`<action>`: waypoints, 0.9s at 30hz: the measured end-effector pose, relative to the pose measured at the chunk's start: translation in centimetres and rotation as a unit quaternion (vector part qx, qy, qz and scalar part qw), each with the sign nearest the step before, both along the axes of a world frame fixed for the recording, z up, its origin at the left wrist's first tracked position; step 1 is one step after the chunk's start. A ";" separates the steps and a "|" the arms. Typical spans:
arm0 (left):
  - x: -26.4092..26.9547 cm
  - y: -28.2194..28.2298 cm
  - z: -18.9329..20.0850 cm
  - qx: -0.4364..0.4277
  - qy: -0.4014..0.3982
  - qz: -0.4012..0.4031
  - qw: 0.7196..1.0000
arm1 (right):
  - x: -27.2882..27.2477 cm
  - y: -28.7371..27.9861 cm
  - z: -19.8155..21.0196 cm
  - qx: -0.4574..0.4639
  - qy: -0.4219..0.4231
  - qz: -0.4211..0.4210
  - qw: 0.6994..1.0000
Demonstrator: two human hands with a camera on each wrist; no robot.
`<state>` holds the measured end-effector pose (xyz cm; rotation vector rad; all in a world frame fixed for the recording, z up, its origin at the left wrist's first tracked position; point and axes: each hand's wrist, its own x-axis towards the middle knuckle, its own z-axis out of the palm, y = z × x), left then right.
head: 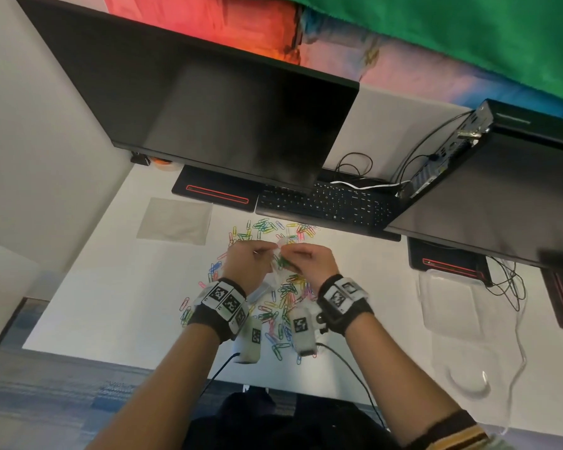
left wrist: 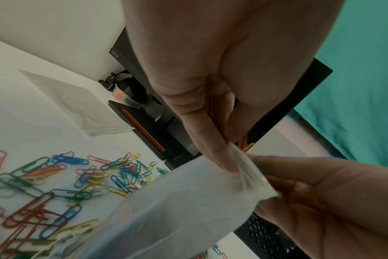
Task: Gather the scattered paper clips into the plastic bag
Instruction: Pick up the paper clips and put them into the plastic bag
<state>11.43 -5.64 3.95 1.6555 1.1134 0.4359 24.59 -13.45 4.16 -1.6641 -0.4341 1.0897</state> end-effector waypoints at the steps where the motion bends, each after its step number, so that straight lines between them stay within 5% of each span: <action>1: 0.0 0.0 -0.1 0.007 0.004 -0.006 1.000 | -0.7 0.3 -0.3 -0.008 -0.093 0.010 0.996; 3: 0.1 0.0 -0.3 0.026 0.015 -0.015 0.999 | -1.9 0.7 -0.9 -0.007 -0.247 0.045 0.968; 5: 0.1 0.0 -0.4 0.030 0.021 -0.008 0.999 | -2.6 1.0 -1.3 0.001 -0.310 0.064 0.949; 14: -0.2 0.5 -0.7 0.042 0.014 -0.018 0.999 | -1.4 1.8 -0.8 -0.052 -0.411 0.162 0.896; 27: 0.1 0.4 -1.3 0.037 0.001 -0.015 0.999 | -0.8 1.4 -0.5 -0.046 -0.425 0.223 0.876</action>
